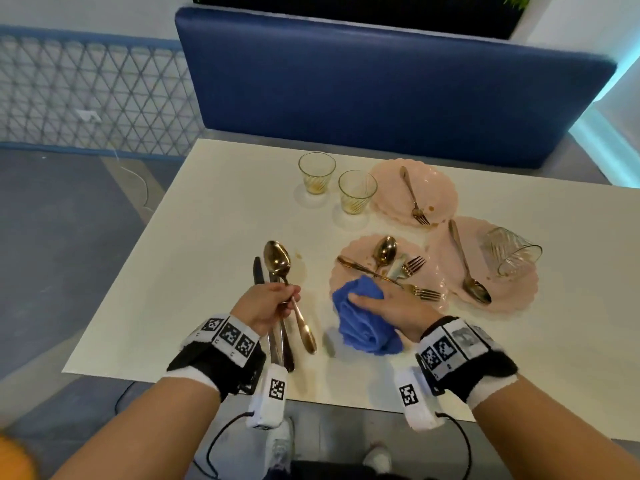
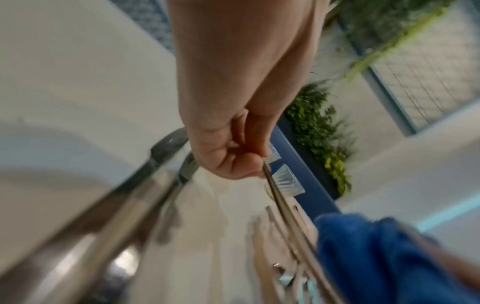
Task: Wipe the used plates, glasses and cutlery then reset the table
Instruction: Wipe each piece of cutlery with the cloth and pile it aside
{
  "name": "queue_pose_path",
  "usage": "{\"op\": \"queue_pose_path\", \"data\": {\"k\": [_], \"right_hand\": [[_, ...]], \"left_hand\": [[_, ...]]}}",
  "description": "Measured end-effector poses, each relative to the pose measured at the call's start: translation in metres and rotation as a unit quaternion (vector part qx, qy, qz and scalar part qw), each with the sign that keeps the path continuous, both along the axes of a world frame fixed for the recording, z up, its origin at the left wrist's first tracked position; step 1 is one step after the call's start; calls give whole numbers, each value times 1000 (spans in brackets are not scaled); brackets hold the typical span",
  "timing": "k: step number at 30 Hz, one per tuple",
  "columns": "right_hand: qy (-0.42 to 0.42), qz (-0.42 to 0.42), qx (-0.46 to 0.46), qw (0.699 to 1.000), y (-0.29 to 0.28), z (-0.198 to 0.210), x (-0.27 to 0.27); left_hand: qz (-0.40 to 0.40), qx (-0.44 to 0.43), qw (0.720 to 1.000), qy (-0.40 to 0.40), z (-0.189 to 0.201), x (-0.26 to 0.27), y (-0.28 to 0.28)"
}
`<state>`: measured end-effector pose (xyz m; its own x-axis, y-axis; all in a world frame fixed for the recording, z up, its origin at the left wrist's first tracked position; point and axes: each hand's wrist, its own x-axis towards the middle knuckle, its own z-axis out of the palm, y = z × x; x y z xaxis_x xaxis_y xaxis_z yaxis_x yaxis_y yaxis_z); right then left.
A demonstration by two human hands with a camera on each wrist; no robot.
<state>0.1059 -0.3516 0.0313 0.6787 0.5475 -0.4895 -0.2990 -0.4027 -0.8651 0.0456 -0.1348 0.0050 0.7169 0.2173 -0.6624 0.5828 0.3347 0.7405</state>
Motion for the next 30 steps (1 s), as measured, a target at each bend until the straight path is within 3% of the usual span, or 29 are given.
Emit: {"op": "queue_pose_path", "data": {"k": [3, 5, 7, 13, 19, 23, 25, 30], "right_hand": [[17, -124, 66, 990, -18, 7, 19], [13, -178, 88, 980, -23, 11, 27], [0, -217, 99, 971, -27, 15, 33], [-2, -269, 112, 957, -41, 21, 38], [0, -272, 121, 955, -50, 24, 39], [4, -304, 151, 940, -62, 28, 45], [11, -344, 178, 922, -69, 31, 49], [55, -387, 209, 897, -87, 30, 51]], "left_hand": [[-106, 185, 977, 13, -10, -12, -5], [-165, 325, 931, 14, -16, -17, -14], [-191, 406, 893, 13, -20, -17, -22], [-111, 386, 914, 57, -24, -8, -39], [-206, 437, 870, 99, -22, 1, -37], [-217, 462, 855, 89, -17, 2, -34], [-232, 498, 834, 40, -10, 10, -38], [-341, 571, 741, -95, -4, 62, -75]]}}
